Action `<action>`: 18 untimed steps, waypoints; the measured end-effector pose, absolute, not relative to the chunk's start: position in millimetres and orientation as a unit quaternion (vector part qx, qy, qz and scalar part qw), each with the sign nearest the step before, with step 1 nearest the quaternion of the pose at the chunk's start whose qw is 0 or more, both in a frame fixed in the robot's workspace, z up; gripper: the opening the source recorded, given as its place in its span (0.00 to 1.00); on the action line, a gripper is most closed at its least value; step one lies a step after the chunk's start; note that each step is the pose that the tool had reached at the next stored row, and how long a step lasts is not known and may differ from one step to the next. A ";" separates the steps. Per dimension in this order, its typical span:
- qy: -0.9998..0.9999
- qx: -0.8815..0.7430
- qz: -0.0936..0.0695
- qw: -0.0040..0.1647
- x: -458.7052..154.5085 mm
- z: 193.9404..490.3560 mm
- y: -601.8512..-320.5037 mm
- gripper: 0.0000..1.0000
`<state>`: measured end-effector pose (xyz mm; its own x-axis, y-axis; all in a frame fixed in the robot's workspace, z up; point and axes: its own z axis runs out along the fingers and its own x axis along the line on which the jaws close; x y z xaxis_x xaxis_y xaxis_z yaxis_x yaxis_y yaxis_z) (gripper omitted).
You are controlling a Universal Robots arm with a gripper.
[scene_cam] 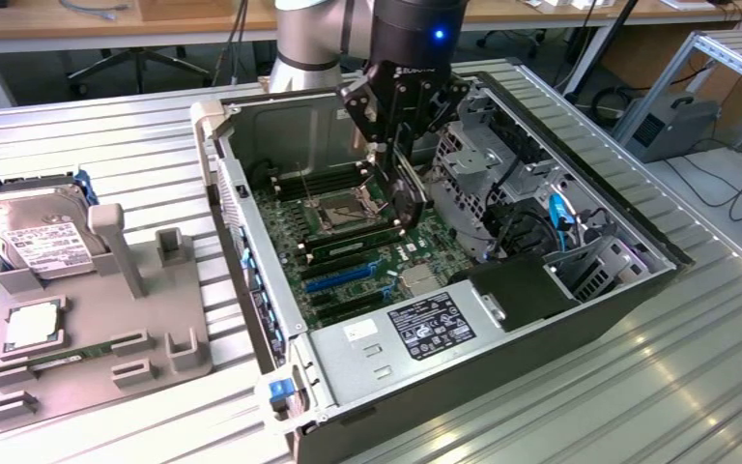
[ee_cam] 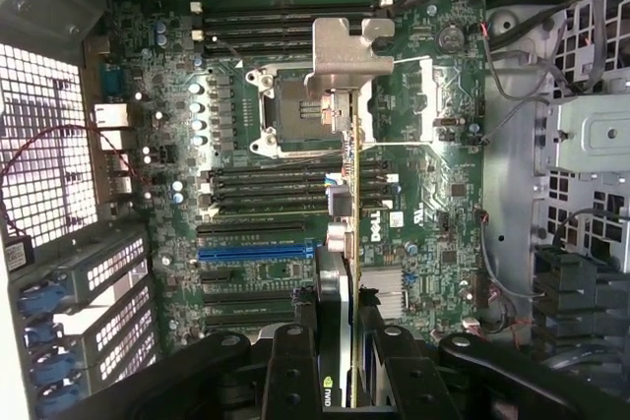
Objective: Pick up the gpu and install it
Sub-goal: 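Insert the gpu into the slot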
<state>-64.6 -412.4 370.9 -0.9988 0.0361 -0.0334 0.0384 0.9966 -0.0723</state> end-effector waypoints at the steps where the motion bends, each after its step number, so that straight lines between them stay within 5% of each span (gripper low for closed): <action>1: 0.999 0.016 -0.036 0.016 -64.6 370.9 -412.4 0.27; 18: 0.998 -0.038 -0.036 0.018 -64.6 370.8 -412.4 0.27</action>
<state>-64.6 -412.4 370.8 -0.9965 -0.0765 -0.0334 -0.0739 0.9946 -0.0724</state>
